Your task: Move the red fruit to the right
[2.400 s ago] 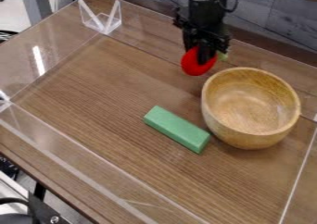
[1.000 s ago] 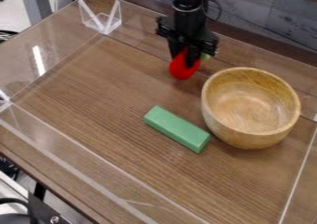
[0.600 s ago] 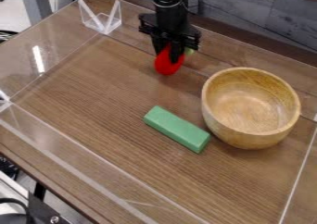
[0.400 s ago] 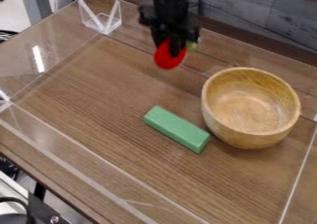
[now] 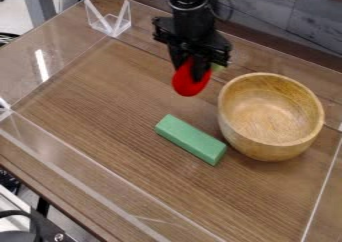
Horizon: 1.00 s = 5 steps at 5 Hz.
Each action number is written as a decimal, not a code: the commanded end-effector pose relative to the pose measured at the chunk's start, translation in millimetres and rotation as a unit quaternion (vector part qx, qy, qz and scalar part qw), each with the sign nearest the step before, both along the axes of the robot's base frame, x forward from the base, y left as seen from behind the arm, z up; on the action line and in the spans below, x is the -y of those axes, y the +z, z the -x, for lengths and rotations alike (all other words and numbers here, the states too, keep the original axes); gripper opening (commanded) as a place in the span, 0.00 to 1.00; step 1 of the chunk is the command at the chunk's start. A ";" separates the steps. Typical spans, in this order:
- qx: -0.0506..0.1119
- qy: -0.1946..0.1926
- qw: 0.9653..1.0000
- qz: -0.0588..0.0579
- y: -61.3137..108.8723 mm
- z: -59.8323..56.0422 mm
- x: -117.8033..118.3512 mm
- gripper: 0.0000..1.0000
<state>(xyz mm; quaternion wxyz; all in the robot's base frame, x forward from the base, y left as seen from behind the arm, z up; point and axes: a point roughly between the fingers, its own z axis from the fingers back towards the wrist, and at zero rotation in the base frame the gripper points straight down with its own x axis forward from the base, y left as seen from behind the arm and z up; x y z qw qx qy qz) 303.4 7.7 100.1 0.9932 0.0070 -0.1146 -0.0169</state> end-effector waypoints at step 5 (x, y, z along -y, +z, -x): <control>-0.015 -0.005 1.000 0.008 -67.2 64.3 87.9 0.00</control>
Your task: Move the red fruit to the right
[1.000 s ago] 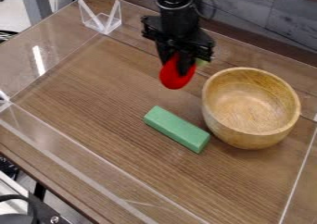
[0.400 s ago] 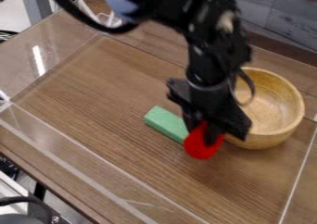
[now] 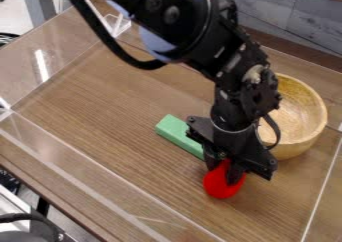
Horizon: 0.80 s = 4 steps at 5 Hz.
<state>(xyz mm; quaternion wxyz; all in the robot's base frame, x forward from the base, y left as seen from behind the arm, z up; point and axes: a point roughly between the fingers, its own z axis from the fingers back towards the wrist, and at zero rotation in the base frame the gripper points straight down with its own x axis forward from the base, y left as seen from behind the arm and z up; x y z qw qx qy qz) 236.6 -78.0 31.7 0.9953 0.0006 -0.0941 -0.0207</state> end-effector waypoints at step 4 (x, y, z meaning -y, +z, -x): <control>-0.002 0.096 0.995 0.019 -8.2 -2.9 22.1 1.00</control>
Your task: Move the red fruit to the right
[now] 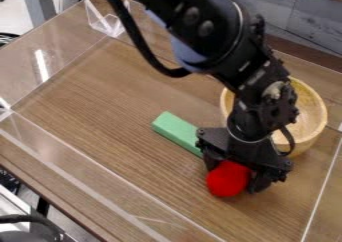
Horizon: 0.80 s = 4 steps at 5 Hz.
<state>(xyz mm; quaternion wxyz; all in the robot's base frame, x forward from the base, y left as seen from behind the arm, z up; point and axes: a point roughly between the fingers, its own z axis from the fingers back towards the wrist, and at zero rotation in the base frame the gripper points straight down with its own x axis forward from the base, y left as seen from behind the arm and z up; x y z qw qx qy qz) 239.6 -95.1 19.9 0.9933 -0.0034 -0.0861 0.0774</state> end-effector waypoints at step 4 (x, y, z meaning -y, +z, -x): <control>0.006 0.064 0.998 0.018 24.1 -4.7 -20.6 0.00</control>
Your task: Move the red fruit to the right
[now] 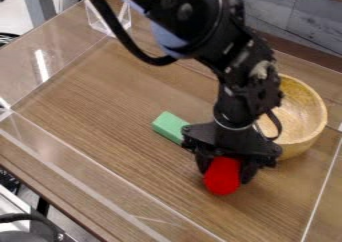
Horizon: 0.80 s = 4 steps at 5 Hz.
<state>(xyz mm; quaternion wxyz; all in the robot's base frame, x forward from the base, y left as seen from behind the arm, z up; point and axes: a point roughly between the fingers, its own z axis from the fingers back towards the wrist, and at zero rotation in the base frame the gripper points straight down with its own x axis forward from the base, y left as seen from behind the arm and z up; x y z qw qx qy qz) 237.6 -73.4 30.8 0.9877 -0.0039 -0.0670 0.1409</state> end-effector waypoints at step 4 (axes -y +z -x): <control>0.015 -0.076 0.997 0.015 1.3 9.7 21.9 1.00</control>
